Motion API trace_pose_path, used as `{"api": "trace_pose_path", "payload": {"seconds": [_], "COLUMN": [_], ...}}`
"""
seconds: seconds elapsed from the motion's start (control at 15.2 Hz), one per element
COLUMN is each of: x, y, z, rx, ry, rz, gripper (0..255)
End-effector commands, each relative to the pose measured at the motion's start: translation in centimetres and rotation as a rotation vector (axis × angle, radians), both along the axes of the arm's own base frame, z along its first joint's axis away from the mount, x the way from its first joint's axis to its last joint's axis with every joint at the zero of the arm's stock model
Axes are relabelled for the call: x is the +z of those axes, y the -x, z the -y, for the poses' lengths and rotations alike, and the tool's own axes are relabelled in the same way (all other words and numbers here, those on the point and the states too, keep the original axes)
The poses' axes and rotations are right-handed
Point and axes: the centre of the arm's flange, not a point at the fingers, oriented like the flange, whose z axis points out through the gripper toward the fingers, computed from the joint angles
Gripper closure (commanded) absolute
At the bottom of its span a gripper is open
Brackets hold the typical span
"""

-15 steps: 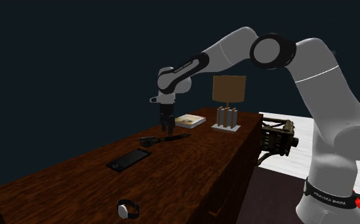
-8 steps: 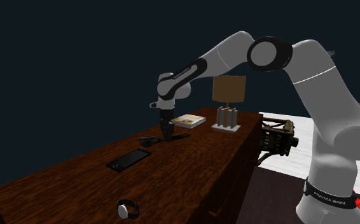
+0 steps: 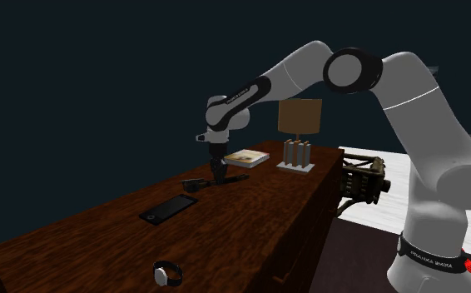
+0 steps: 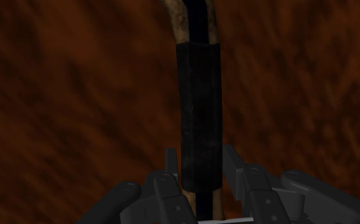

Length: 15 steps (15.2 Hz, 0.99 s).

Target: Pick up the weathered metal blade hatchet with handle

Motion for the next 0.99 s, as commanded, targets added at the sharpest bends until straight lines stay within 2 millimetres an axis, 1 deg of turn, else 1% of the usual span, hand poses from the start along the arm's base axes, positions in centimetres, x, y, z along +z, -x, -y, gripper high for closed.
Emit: {"api": "trace_pose_path", "payload": {"seconds": [0.0,0.92], "x": [-0.1,7.3], "y": [0.0,0.0], "z": [0.0,0.0], "rx": [0.000,0.000], "ry": [0.000,0.000], "rz": [0.000,0.000], "gripper": [255,255]}}
